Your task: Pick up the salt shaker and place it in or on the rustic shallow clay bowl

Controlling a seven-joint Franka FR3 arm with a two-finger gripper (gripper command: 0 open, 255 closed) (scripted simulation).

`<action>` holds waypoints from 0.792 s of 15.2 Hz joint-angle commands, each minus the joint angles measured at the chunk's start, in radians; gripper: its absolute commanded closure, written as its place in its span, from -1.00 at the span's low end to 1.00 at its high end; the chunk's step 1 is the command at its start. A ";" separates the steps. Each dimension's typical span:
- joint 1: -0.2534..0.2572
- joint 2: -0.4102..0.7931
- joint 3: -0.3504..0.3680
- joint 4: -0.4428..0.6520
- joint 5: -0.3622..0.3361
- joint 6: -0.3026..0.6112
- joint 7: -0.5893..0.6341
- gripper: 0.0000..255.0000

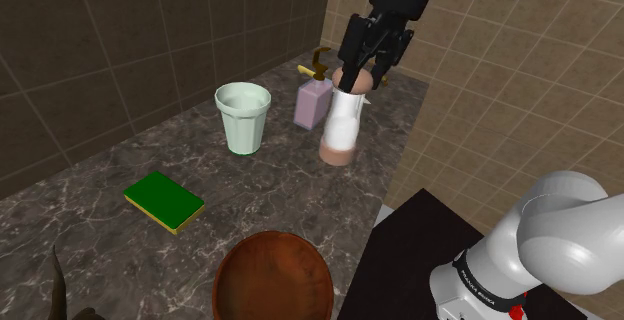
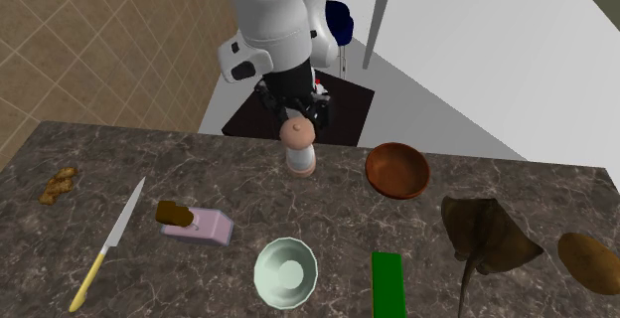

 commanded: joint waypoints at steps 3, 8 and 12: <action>-0.002 0.014 -0.004 0.067 -0.005 -0.052 0.012 1.00; 0.010 0.017 0.027 0.128 0.007 -0.098 0.066 1.00; 0.034 0.016 0.098 0.175 0.037 -0.122 0.164 1.00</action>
